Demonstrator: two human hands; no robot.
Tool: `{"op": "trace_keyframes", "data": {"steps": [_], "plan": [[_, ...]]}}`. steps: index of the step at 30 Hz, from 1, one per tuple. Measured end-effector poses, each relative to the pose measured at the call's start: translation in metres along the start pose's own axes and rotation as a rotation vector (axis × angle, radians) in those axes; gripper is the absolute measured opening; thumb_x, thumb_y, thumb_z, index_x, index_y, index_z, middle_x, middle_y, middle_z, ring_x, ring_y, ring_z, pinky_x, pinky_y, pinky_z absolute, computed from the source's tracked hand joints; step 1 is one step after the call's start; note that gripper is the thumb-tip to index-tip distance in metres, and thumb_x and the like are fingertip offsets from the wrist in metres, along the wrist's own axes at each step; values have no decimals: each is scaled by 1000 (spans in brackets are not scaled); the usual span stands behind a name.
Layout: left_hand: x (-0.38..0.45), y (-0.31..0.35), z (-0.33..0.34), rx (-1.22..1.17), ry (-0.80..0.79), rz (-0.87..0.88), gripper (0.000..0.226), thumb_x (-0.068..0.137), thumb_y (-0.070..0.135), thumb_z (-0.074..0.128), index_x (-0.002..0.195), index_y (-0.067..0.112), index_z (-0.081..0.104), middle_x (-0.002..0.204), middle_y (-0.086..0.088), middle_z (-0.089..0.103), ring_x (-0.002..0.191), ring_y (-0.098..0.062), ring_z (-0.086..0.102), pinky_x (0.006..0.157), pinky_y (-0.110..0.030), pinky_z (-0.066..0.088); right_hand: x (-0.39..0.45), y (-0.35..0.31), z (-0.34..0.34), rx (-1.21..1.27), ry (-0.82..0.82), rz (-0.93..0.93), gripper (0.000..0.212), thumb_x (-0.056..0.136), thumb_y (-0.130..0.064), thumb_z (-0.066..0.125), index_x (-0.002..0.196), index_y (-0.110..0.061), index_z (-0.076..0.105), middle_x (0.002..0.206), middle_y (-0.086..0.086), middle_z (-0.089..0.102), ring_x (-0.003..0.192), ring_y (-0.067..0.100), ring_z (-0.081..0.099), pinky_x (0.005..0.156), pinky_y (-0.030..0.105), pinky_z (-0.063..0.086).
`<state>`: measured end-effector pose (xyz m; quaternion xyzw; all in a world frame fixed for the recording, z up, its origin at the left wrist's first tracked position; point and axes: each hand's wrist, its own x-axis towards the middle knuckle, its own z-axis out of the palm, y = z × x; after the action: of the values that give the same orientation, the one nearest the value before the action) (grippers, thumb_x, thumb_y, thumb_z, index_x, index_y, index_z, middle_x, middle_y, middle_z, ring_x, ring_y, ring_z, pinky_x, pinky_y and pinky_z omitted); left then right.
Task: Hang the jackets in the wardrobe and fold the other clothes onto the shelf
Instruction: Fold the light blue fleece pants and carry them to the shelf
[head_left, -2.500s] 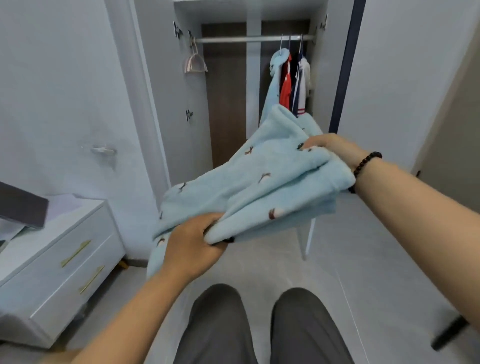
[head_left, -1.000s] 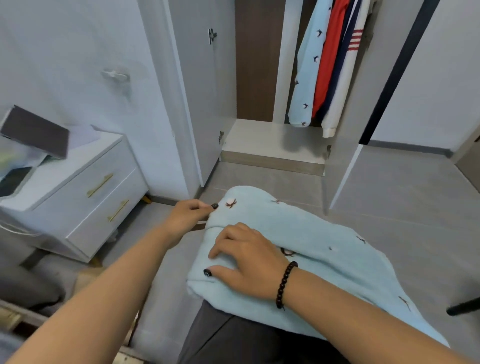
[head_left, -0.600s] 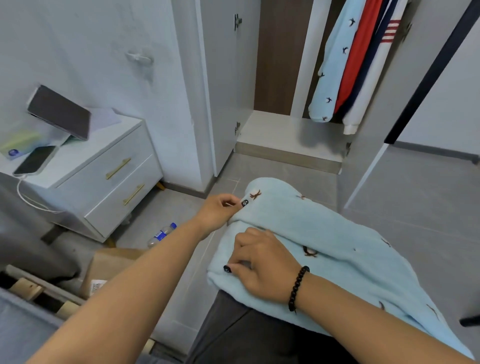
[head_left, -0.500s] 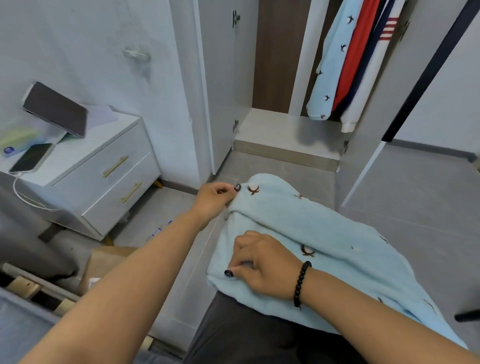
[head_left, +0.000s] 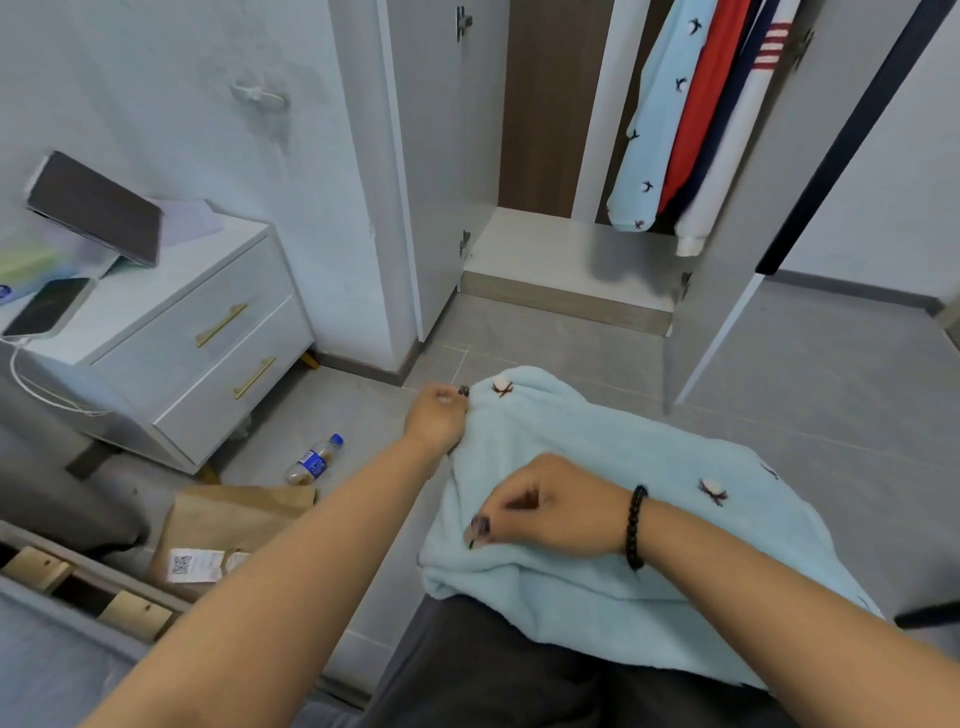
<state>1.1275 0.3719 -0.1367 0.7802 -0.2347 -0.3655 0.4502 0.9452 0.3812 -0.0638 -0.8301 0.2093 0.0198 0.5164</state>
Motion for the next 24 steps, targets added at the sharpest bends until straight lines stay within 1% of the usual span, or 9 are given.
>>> {"op": "trace_keyframes", "data": {"steps": [4, 7, 9, 11, 14, 16, 19, 21, 24], "plan": [[-36, -15, -11, -59, -214, -173, 24, 93, 30, 48, 83, 14, 63, 73, -3, 64, 66, -18, 58, 56, -24, 46, 37, 5, -49, 159, 387, 37, 12, 88, -13, 65, 81, -18, 74, 84, -6, 74, 84, 10, 68, 74, 17, 53], [-60, -28, -16, -33, -265, -170, 35, 96, 39, 44, 80, 13, 60, 72, -2, 65, 67, -16, 59, 61, -26, 45, 74, 22, -73, -57, 635, 242, 12, 88, -14, 63, 81, -21, 69, 85, -7, 69, 83, 7, 60, 71, 15, 42], [-71, -35, -13, 26, -251, -114, 35, 97, 40, 41, 84, 11, 55, 77, -7, 57, 68, -17, 52, 65, -28, 40, 94, 38, -85, -204, 566, 410, 10, 88, -21, 63, 84, -14, 68, 87, 0, 66, 80, 12, 55, 70, 22, 40], [-84, -42, -6, 83, -208, -73, 39, 99, 45, 37, 94, 10, 53, 78, 3, 55, 67, -10, 49, 61, -22, 35, 106, 49, -90, -330, 385, 557, 33, 85, -41, 65, 77, -10, 59, 76, 2, 55, 70, 17, 48, 62, 26, 38], [-98, -48, -2, 160, -137, -9, 31, 98, 54, 35, 103, 25, 47, 87, 15, 55, 75, 2, 51, 52, -11, 33, 118, 57, -87, -433, 246, 573, 50, 86, -53, 60, 61, -16, 37, 62, 0, 37, 56, 17, 34, 50, 28, 26], [-94, -47, -13, 148, -88, 33, 26, 98, 52, 39, 96, 29, 52, 88, 13, 58, 77, 2, 53, 54, -10, 33, 120, 62, -94, -342, 325, 496, 48, 89, -45, 60, 57, -18, 35, 58, -1, 34, 53, 15, 32, 49, 28, 25], [-70, -50, -45, 108, 6, 44, 25, 97, 44, 46, 87, 27, 61, 86, 9, 64, 78, -4, 56, 62, -21, 38, 115, 74, -121, -100, 601, 430, 35, 88, -32, 65, 58, -16, 59, 58, -1, 51, 59, 16, 48, 55, 26, 43], [-60, -57, -55, 134, -38, 16, 24, 98, 39, 48, 88, 23, 64, 86, 5, 66, 77, -9, 57, 64, -25, 41, 117, 81, -122, -159, 616, 435, 29, 86, -31, 67, 74, -4, 70, 73, 5, 60, 73, 19, 55, 66, 32, 47], [-54, -66, -46, 309, -172, -25, 24, 100, 35, 44, 89, 22, 61, 90, 4, 64, 80, -8, 55, 65, -22, 39, 130, 87, -97, -249, 568, 404, 26, 89, -35, 63, 87, -10, 67, 91, 7, 63, 89, 24, 57, 70, 26, 39]]}}
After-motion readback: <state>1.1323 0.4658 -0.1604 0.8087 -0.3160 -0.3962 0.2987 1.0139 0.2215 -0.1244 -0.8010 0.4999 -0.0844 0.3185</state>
